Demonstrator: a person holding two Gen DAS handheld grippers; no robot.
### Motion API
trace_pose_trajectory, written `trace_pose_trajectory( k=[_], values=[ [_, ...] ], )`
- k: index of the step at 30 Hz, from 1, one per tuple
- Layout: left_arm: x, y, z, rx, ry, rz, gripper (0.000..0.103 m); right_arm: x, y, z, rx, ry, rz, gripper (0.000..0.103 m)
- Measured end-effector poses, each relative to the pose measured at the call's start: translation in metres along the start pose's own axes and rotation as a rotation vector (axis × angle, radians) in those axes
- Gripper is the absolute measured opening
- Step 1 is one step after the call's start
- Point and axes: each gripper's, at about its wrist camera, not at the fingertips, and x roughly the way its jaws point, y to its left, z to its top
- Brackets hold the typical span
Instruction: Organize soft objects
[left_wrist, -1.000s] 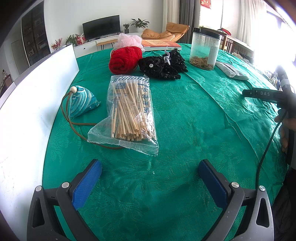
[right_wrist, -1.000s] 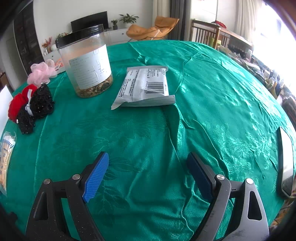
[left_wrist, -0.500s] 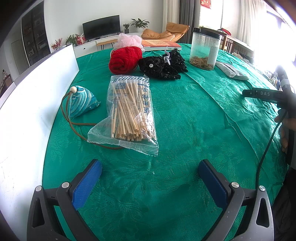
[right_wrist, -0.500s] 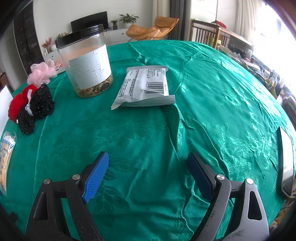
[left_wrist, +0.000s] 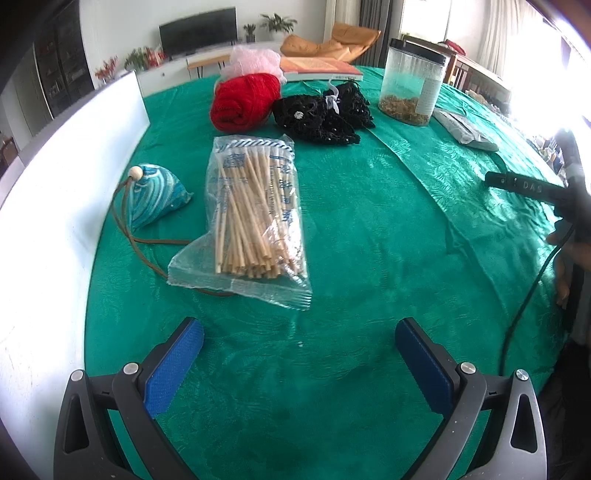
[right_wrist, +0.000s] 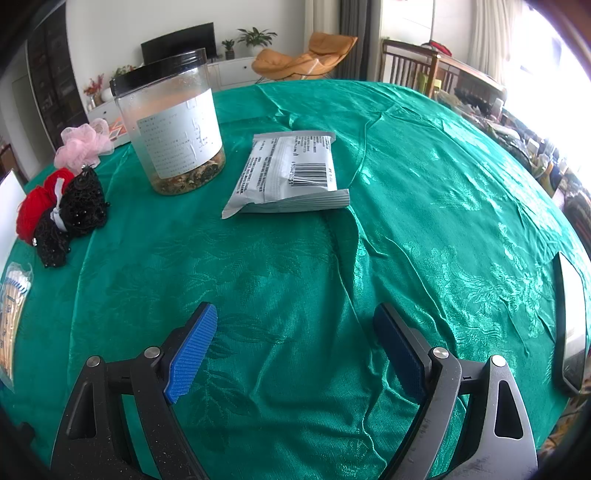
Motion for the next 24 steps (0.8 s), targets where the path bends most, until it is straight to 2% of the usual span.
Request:
trace_pose_trajectory(
  k=[2, 4, 6, 8, 11, 13, 17, 18, 20, 23, 24],
  values=[
    [-0.020, 0.002, 0.019, -0.042, -0.043, -0.072, 0.101, 0.000, 0.000, 0.000, 0.000, 0.000, 0.000, 0.089],
    [-0.044, 0.004, 0.047, -0.065, -0.116, -0.081, 0.101, 0.000, 0.000, 0.000, 0.000, 0.000, 0.000, 0.089],
    [-0.055, 0.006, 0.084, -0.065, -0.149, -0.067, 0.101, 0.000, 0.000, 0.000, 0.000, 0.000, 0.000, 0.089],
    [-0.048, 0.012, 0.129, -0.043, -0.135, -0.016, 0.101, 0.000, 0.000, 0.000, 0.000, 0.000, 0.000, 0.089],
    [-0.013, 0.033, 0.189, -0.034, -0.103, 0.057, 0.101, 0.000, 0.000, 0.000, 0.001, 0.000, 0.001, 0.089],
    [0.014, 0.050, 0.214, -0.067, -0.075, 0.062, 0.101, -0.002, -0.002, 0.000, 0.011, -0.008, 0.005, 0.088],
    [0.064, 0.071, 0.232, -0.125, 0.005, 0.020, 0.101, -0.023, -0.035, 0.014, 0.181, -0.140, 0.120, 0.087],
    [0.075, 0.076, 0.232, -0.145, 0.030, 0.014, 0.101, -0.022, -0.043, 0.026, 0.212, -0.143, 0.125, 0.087],
    [0.089, 0.085, 0.228, -0.194, 0.061, 0.003, 0.101, -0.004, -0.052, 0.059, 0.223, -0.068, 0.143, 0.088],
    [0.094, 0.091, 0.222, -0.243, 0.053, -0.025, 0.101, 0.033, -0.041, 0.100, 0.142, 0.052, 0.178, 0.087],
    [0.095, 0.093, 0.221, -0.246, 0.048, -0.029, 0.096, 0.045, -0.033, 0.108, 0.105, 0.077, 0.188, 0.087]
  ],
)
